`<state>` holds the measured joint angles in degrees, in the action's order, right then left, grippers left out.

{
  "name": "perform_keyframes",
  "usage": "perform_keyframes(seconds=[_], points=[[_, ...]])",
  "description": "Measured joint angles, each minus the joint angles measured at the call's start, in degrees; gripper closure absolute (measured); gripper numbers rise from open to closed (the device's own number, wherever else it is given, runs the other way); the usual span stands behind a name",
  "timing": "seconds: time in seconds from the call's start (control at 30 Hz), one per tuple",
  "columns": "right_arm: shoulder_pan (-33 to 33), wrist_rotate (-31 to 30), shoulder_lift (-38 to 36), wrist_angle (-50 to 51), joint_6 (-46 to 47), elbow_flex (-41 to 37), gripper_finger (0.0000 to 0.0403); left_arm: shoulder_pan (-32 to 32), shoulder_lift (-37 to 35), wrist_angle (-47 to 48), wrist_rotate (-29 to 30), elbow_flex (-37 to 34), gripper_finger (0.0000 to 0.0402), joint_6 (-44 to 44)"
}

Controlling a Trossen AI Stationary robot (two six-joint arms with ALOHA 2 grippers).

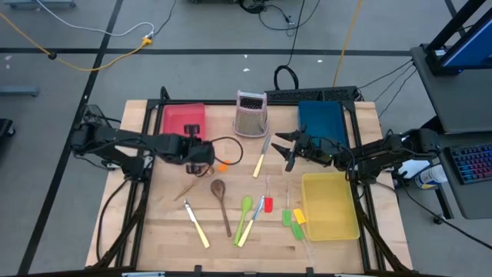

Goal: Pick & Place Kitchen Items
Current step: Put the red serving spoon into the pink bin

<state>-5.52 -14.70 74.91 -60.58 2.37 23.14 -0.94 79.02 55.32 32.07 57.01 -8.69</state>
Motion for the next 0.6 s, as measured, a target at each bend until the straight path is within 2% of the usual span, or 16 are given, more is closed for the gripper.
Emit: perform_keyframes(seconds=[0.1,0.23,0.37,0.5,0.6], points=[[0.0,0.0,0.0,0.0,0.0,0.0,0.0206,-5.3,0.0,1.1,-3.0,-0.1,0.0348,-15.1],[0.0,0.0,0.0,0.0,0.0,0.0,0.0206,-12.0,0.6,1.1,-3.8,-1.6,0.0353,-34.9],[0.0,0.0,0.0,0.0,0.0,0.0,0.0206,-18.7,0.5,1.6,-4.7,-4.7,0.0353,-46.4],[0.0,0.0,0.0,0.0,0.0,0.0,0.0206,-23.5,0.5,1.3,-10.7,-8.6,0.0353,-56.7],[0.0,0.0,0.0,0.4,0.0,0.0,0.0206,-24.9,0.5,-2.2,-11.2,-11.1,0.0349,-57.8]])
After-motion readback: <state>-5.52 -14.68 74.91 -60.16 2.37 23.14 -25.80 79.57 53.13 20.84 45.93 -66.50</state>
